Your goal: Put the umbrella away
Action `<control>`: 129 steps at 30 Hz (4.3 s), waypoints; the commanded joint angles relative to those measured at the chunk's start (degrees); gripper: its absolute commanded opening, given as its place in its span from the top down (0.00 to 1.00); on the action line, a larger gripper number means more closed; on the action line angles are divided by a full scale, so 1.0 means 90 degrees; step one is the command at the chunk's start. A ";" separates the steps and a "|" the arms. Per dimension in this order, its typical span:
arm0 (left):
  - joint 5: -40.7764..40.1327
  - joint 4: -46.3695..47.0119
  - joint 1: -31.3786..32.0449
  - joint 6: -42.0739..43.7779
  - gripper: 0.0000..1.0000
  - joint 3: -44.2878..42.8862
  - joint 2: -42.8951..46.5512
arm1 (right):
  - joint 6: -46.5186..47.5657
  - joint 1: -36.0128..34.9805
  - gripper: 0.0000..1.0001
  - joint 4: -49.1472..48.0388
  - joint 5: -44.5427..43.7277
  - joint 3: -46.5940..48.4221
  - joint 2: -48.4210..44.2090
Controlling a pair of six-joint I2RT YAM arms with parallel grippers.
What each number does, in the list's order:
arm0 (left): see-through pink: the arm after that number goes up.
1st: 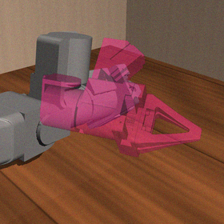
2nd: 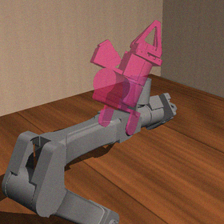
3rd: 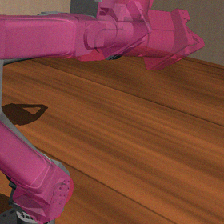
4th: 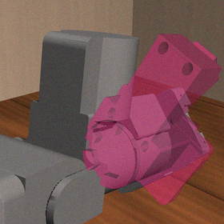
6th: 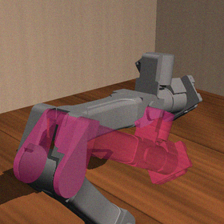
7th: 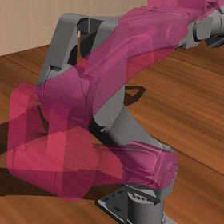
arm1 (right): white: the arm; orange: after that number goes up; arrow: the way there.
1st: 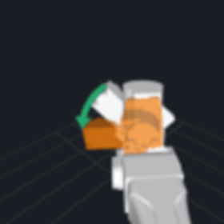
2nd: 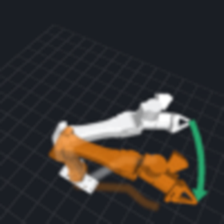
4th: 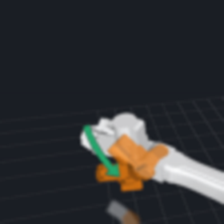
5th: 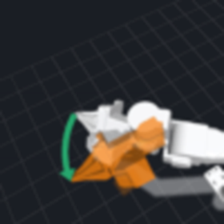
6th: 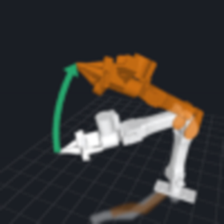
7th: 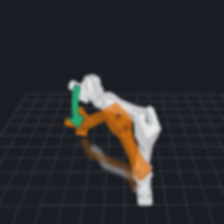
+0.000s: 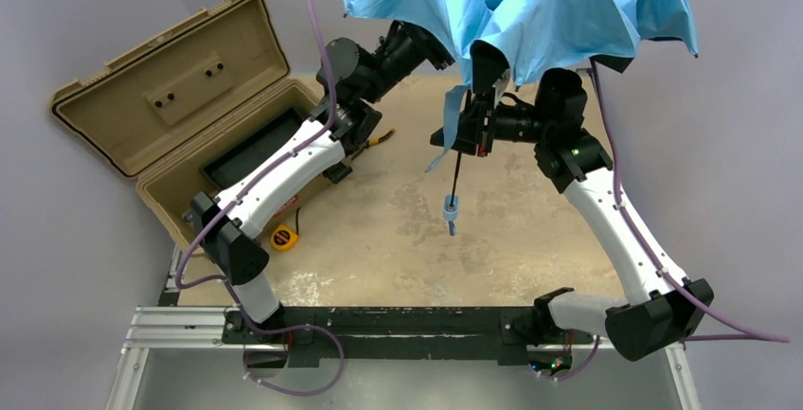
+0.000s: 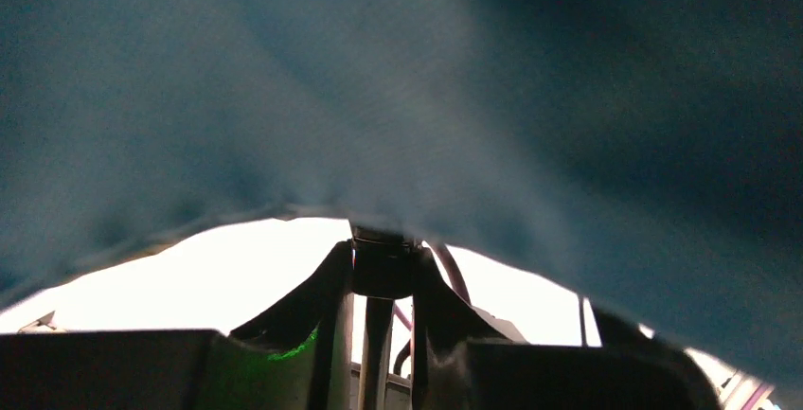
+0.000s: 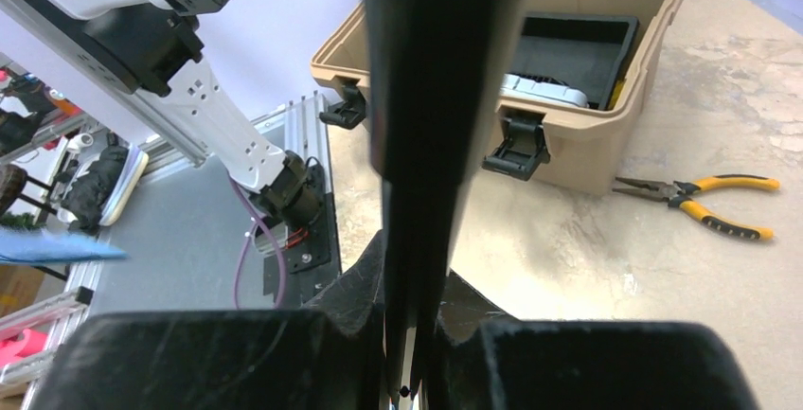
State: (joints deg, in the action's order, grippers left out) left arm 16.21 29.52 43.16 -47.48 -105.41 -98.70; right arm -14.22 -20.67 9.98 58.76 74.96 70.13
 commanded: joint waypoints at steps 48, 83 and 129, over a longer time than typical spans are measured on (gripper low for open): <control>-0.2192 0.1921 -0.0927 -0.0792 0.32 0.2621 0.2073 | 0.0710 0.0107 1.00 -0.0453 0.0443 -0.1080 -0.1165; -0.2561 0.1400 -0.0936 -0.1124 0.52 0.1433 0.1241 | 0.1070 0.0158 1.00 -0.0065 -0.0001 -0.1253 -0.1383; -0.0832 -0.0666 0.0676 -0.0906 1.00 0.2993 0.1150 | 0.0202 0.0099 1.00 -0.0557 -0.0876 0.2110 0.0740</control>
State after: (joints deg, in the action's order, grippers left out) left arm -3.62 31.24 46.33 -52.99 -83.15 -87.09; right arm -12.82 -19.51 18.55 51.55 88.47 76.49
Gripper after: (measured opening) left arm 0.200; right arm 0.023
